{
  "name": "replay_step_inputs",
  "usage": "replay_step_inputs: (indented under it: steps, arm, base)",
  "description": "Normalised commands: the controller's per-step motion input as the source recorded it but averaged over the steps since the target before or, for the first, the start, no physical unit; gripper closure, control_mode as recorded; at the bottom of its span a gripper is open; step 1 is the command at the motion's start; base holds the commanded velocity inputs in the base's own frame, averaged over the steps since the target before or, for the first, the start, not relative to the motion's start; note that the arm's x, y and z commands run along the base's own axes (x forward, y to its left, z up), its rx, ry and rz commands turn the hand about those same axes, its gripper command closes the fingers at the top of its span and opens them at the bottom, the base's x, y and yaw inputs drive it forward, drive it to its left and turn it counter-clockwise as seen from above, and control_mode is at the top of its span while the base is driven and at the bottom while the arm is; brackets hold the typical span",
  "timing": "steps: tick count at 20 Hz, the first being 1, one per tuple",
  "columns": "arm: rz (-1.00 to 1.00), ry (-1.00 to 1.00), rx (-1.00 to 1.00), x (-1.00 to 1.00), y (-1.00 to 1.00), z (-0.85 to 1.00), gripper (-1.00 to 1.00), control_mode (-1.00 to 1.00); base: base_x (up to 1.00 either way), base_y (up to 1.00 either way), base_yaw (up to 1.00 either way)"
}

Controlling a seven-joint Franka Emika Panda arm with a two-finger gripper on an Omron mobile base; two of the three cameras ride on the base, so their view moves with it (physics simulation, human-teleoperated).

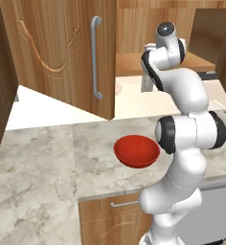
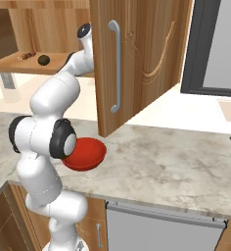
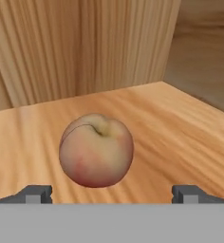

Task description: Open the cabinet. Pick the kiwi and peach from the cabinet and place them into the bowl. Then close the cabinet.

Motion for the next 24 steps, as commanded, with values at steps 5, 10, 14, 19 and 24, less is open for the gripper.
replay_step_inputs:
  steps: [5, 10, 14, 19, 24]
  arm:
    - [0.00, 0.00, 0.00, 0.41, -0.05, 0.00, -1.00, -1.00]
    - [0.00, 0.00, 0.00, 0.37, -0.05, 0.00, -1.00, -1.00]
    - [0.00, 0.07, 0.00, 0.22, 0.00, -0.01, -1.00, -1.00]
    - [0.00, 0.05, 0.00, 0.04, 0.00, -0.04, 1.00, -1.00]
    - [0.00, 0.00, 0.00, 0.00, -0.05, -0.12, 1.00, -1.00]
  base:
    - [0.00, 0.00, 0.00]
    - [0.00, 0.00, 0.00]
    - [0.00, 0.00, 0.00]
    - [0.00, 0.00, 0.00]
    - [0.00, 0.00, 0.00]
